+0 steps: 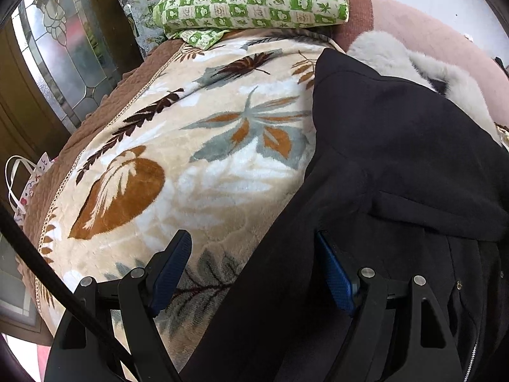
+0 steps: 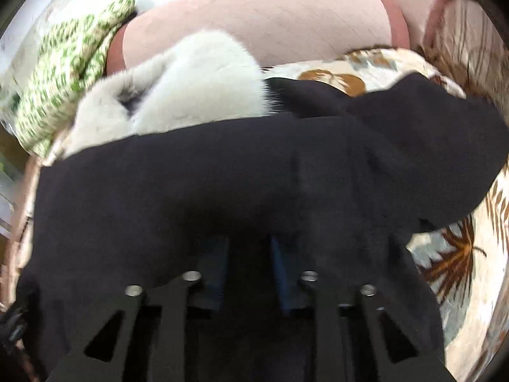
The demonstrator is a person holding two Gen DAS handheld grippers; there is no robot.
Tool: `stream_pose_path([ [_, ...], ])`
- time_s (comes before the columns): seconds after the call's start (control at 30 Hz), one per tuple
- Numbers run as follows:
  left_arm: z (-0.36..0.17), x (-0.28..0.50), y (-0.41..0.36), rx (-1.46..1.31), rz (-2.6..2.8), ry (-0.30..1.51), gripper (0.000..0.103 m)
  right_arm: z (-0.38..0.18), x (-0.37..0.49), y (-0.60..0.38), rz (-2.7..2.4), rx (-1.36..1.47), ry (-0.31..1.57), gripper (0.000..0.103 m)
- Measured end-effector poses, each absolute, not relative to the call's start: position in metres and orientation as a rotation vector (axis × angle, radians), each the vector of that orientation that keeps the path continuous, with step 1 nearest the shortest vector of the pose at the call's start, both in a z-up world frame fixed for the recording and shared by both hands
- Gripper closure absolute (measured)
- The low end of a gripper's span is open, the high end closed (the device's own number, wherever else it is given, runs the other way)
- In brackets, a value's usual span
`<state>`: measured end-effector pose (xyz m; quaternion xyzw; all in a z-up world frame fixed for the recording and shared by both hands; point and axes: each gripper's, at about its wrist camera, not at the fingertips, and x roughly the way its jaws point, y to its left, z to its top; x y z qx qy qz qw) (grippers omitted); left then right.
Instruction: Fold large clothes
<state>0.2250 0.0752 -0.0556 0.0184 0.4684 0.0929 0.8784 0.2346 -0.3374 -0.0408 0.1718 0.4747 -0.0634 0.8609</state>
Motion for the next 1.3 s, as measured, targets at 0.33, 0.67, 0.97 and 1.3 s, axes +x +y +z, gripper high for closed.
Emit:
stream_pose_path([
  [0.33, -0.054, 0.222, 0.073, 0.014, 0.187, 0.959, 0.025, -0.032, 0.171, -0.481, -0.467, 0.500, 0.890, 0.049],
  [0.67, -0.063, 0.225, 0.049, 0.050, 0.129, 0.938, 0.025, -0.071, 0.159, -0.630, -0.639, 0.810, 0.779, 0.026],
  [0.97, -0.077, 0.231, 0.040, 0.092, 0.142, 0.958, 0.024, -0.076, 0.202, -0.674, -0.695, 0.829, 0.737, 0.013],
  [1.3, -0.073, 0.227, 0.044, 0.074, 0.135, 0.960, 0.024, 0.032, 0.222, -0.615, -0.712, 0.499, 0.730, 0.090],
])
